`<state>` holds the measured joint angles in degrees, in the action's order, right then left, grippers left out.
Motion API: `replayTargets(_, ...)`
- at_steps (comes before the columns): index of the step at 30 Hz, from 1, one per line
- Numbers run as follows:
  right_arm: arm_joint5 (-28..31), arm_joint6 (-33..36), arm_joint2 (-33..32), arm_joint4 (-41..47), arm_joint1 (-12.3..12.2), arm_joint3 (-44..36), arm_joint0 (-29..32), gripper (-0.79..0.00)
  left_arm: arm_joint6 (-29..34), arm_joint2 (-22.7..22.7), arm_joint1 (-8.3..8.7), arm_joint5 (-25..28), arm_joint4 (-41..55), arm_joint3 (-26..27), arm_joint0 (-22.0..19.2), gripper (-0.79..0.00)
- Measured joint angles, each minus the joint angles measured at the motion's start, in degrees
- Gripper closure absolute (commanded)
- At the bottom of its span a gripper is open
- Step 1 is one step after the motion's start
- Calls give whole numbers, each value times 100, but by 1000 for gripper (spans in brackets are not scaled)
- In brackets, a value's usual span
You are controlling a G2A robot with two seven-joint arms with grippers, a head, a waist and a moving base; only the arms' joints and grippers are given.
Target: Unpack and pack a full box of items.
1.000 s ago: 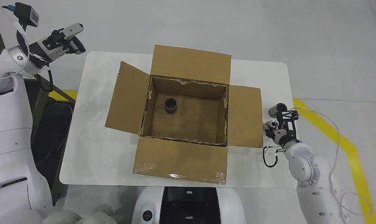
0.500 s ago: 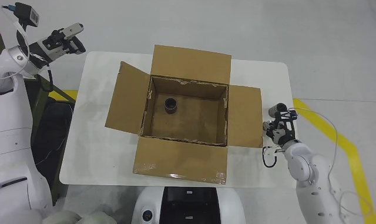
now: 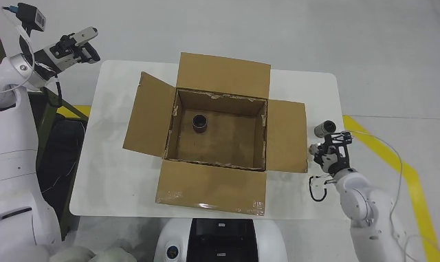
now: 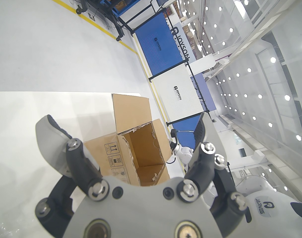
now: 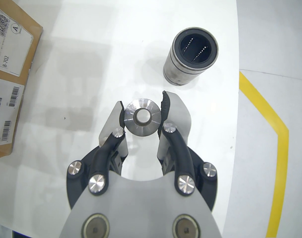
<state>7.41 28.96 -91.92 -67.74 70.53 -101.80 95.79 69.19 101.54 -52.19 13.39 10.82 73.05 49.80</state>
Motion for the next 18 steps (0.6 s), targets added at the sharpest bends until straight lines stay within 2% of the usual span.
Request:
replayTargets(9,-76,-28,-62,-9,-16,-101,109,0,0,0,0,0,0,0,0,-785)
replayTargets(18,-204,-2,-329,-269,-49,-1178,639,0,0,0,0,0,0,0,0,-785)
